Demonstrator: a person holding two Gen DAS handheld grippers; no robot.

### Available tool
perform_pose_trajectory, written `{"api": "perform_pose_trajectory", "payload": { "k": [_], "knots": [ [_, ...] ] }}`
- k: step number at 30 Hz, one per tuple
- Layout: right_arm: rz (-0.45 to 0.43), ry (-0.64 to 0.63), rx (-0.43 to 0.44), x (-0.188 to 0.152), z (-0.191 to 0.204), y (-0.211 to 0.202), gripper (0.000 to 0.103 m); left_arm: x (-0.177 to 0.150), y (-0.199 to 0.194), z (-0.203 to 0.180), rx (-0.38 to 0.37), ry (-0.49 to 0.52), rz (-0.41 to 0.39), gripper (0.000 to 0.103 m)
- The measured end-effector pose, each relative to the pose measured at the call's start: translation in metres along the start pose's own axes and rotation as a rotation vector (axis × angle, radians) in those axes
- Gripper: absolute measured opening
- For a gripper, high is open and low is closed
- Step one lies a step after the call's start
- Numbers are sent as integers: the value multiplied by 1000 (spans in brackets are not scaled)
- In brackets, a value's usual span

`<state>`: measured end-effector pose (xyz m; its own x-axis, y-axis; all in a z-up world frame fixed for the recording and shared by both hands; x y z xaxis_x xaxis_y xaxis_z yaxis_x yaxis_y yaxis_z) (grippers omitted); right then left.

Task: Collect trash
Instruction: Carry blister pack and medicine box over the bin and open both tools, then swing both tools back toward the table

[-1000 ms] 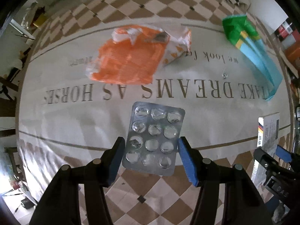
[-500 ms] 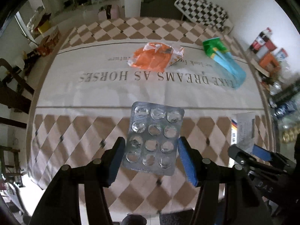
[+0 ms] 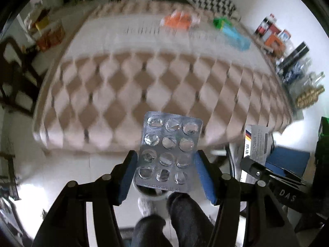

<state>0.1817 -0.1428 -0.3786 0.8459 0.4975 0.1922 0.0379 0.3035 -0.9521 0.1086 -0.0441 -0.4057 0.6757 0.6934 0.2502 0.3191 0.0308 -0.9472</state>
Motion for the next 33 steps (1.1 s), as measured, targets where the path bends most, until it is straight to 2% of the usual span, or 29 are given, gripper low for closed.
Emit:
{"api": "perform_pose_trajectory", "payload": {
  "k": [5,9,14,17,19,22,25,27,28,29,30,31,33],
  "knots": [
    [119,74,-4,-80,-24,54,77,-64,70,24,-16,-75,168,55],
    [230,167,8,-132,-54,127,77,-98,153,42,-32,-138,282,55],
    [319,231,8,-168,-86,235,77,-125,271,66,-60,-216,396,55],
    [352,243,11,-179,-99,301,77,-141,337,82,-39,-238,452,55],
    [373,249,20,-185,-104,340,77,-151,367,89,-28,-245,475,55],
    [385,225,22,-190,-106,390,77,-165,398,98,-27,-246,503,56],
    [423,202,38,-195,-102,431,78,-175,412,103,-18,-263,525,57],
    [442,205,64,-198,-101,451,78,-180,410,113,7,-272,526,69],
    [448,206,76,-200,-99,457,84,-182,408,118,11,-281,518,78],
    [451,206,78,-201,-98,461,96,-183,404,123,17,-289,510,79],
    [449,202,74,-202,-98,463,100,-186,399,130,28,-293,506,79],
    [444,192,65,-203,-98,463,100,-187,396,134,40,-293,504,81],
    [448,171,48,-206,-99,460,100,-189,386,139,72,-284,496,98]
  ]
}}
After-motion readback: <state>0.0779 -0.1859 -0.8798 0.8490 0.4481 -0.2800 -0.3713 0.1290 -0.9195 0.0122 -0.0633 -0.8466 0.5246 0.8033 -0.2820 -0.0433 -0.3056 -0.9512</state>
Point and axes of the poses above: each gripper's, at about its wrist camera, not at the fingertips, and y roughly the way its jaws point, z to its left, x to its top, the point moved 9 cm from there along y, roughly the way its jaws point, and after that the axes turned 3 degrees about -y, right-handed, at the moved point
